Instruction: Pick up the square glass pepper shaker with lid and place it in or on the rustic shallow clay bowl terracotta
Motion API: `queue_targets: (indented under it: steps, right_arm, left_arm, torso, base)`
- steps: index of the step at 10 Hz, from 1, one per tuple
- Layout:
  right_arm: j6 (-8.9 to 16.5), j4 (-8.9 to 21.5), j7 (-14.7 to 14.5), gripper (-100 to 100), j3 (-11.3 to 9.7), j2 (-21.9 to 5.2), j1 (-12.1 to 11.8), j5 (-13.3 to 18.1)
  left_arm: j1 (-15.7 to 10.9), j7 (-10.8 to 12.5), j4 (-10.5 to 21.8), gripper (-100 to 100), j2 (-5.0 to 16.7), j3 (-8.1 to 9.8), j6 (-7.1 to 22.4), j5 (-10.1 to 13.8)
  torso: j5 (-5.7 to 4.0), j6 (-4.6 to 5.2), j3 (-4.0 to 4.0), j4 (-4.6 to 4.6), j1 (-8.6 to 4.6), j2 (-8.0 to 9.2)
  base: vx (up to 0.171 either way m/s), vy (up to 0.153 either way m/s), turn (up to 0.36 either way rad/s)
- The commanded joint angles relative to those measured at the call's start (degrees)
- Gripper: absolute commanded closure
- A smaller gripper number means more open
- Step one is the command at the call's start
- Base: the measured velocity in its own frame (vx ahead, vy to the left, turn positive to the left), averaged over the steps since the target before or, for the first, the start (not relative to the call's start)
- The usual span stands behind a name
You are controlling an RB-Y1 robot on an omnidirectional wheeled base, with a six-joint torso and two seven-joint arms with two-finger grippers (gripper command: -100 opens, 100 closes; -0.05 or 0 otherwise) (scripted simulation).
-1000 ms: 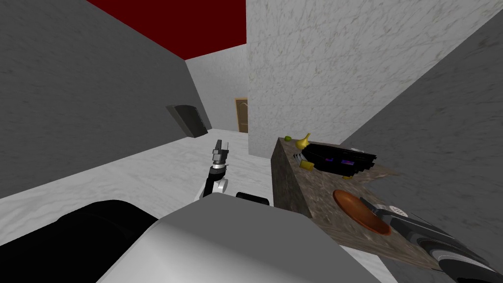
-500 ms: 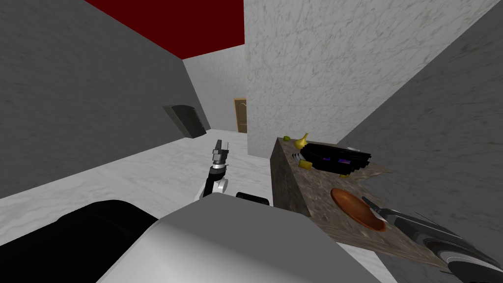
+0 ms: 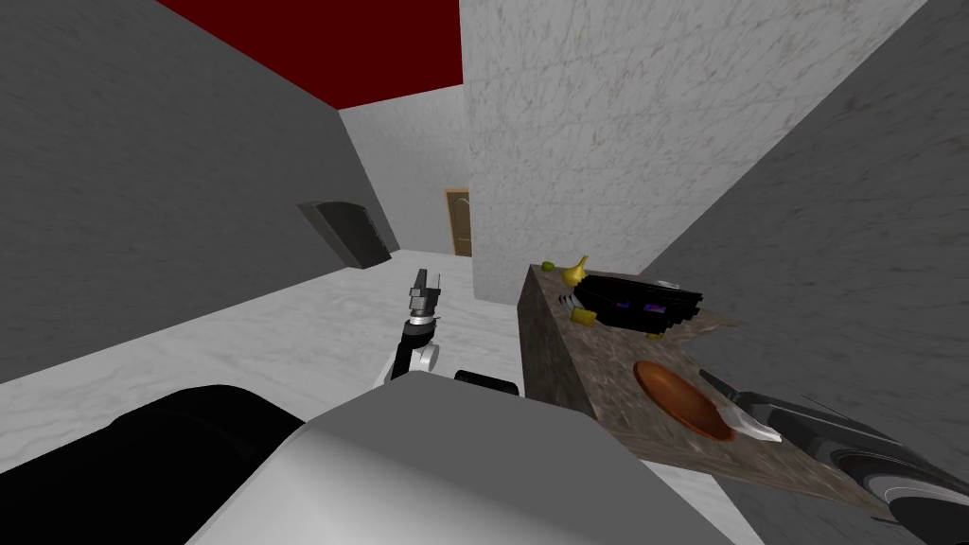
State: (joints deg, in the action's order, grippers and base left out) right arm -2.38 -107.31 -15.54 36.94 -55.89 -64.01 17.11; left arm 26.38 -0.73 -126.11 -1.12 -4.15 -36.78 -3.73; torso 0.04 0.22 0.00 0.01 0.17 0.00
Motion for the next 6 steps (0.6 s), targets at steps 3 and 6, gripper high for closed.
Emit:
queue_targets:
  steps: [3, 6]
  right_arm:
    - [0.0, -0.1, 0.2, 0, 0.1, -0.1, -0.1, -0.1]
    - [0.0, -0.1, 0.2, 0, 0.1, -0.1, -0.1, -0.1]
  left_arm:
    - [0.0, 0.0, 0.0, 0, 0.0, 0.0, 0.0, 0.0]
    - [0.0, 0.0, 0.0, 0, 0.0, 0.0, 0.0, 0.0]
  torso:
    - [-0.02, -0.02, 0.06, 0.02, 0.0, 0.1]
    - [-0.02, -0.02, 0.08, 0.03, 0.0, 0.14]
  base:
    - [0.007, -0.001, -0.006]
    - [0.0, 0.0, 0.0]
